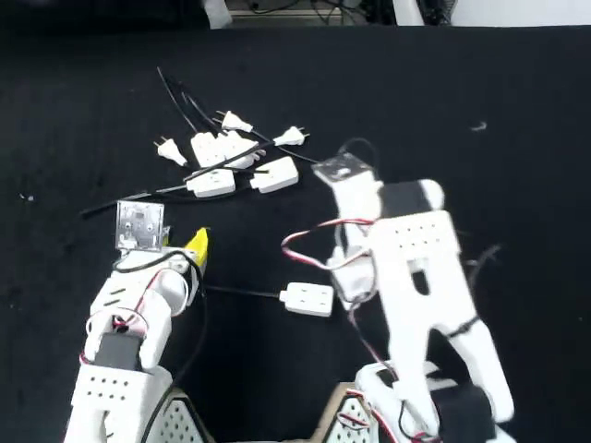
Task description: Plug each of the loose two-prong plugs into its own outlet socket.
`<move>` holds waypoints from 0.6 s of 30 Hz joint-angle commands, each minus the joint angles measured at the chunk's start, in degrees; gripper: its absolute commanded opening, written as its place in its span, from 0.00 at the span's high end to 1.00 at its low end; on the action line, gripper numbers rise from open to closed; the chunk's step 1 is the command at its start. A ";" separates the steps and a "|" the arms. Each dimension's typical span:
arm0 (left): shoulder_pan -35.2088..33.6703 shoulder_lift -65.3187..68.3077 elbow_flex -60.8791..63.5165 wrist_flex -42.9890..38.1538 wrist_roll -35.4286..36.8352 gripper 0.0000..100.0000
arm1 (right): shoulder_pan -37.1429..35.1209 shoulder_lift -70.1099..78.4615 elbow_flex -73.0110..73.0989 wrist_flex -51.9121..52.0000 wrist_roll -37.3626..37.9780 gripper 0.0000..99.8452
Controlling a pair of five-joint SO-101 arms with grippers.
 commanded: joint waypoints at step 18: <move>-0.92 -8.79 1.27 3.69 0.70 0.81 | -3.25 16.48 -14.99 1.32 -0.44 0.99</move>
